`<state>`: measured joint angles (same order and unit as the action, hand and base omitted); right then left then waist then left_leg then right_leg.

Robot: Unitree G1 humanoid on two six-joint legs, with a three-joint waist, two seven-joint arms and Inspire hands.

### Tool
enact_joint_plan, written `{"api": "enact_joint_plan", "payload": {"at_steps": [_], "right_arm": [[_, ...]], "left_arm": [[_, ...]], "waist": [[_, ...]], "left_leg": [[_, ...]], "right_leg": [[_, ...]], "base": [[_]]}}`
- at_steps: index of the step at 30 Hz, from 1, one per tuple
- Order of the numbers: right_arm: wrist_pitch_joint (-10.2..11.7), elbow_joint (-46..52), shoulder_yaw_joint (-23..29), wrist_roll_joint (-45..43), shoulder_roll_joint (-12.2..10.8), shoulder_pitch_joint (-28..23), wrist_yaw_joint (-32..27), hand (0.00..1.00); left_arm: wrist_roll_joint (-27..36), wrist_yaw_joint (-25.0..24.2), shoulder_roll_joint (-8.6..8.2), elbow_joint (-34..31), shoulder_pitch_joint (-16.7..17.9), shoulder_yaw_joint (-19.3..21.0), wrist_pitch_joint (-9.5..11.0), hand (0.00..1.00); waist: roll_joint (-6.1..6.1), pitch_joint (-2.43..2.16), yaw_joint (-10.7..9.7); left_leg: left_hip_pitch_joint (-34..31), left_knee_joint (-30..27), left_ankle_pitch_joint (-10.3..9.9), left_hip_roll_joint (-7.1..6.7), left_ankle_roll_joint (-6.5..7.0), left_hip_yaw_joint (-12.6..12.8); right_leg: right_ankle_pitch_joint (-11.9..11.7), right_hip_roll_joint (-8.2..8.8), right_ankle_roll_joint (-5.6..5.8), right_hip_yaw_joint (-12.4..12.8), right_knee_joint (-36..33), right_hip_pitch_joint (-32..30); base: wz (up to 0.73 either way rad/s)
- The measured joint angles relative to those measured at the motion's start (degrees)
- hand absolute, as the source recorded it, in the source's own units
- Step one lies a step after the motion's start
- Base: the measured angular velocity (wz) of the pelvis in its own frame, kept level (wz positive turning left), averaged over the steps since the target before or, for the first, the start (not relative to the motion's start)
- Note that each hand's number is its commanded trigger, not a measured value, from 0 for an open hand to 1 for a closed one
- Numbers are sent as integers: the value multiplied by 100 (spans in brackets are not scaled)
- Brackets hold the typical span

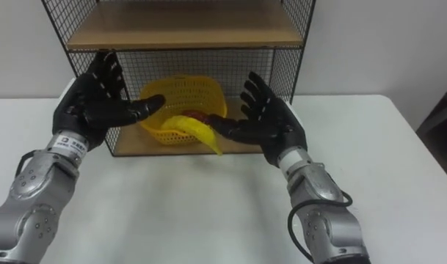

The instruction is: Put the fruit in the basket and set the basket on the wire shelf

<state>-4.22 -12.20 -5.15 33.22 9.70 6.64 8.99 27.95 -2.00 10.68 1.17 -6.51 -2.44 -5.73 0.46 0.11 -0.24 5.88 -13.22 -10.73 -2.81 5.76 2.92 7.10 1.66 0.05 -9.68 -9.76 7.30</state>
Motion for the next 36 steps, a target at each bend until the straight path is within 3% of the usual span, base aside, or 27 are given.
{"api": "enact_joint_plan", "payload": {"at_steps": [5, 9, 18, 23, 33, 36], "right_arm": [[4, 131, 6, 1, 4, -33, 3, 0], [172, 353, 9, 28, 3, -159, 106, 0], [306, 811, 44, -278, 8, -450, 178, 0], [683, 1161, 236, -469, 26, -488, 243, 0], [686, 1586, 768, -1073, 147, -827, 37, 0], [666, 1871, 772, -1338, 151, -1016, -19, 0]], "left_arm": [[2, -98, 0, -140, 78, -1, 0, 0], [5, -150, 0, -402, 184, -1, 93, 0], [-134, -233, -4, -854, 906, 4, 378, 0], [-135, -353, 2, -1036, 1132, 4, 633, 0], [-267, -600, 3, -1198, 1282, 216, 733, 0], [-257, -602, -20, -1207, 1349, 234, 806, 0]], "waist": [[5, 0, -15], [27, 4, 2], [47, -11, -104], [25, 3, -101], [8, 0, -104], [34, -23, -66]], "left_leg": [[-32, -4, 0, 2, -1, 0], [-27, 0, 0, 3, -1, 0], [-33, 12, 3, 1, -4, -2], [-29, 17, 4, 0, -5, -3], [-177, -8, 5, 3, -6, -1], [-217, -4, 4, 0, -6, 40]], "right_leg": [[-1, -6, -1, 12, -4, -38], [-2, -4, -3, 8, -3, -37], [2, -9, -2, 25, -3, -46], [2, -9, -2, 33, 1, -45], [3, 0, -11, 17, -102, -220], [35, 24, -19, 28, -219, -340]], "base": [[0], [0], [0], [0], [0], [-7]]}}
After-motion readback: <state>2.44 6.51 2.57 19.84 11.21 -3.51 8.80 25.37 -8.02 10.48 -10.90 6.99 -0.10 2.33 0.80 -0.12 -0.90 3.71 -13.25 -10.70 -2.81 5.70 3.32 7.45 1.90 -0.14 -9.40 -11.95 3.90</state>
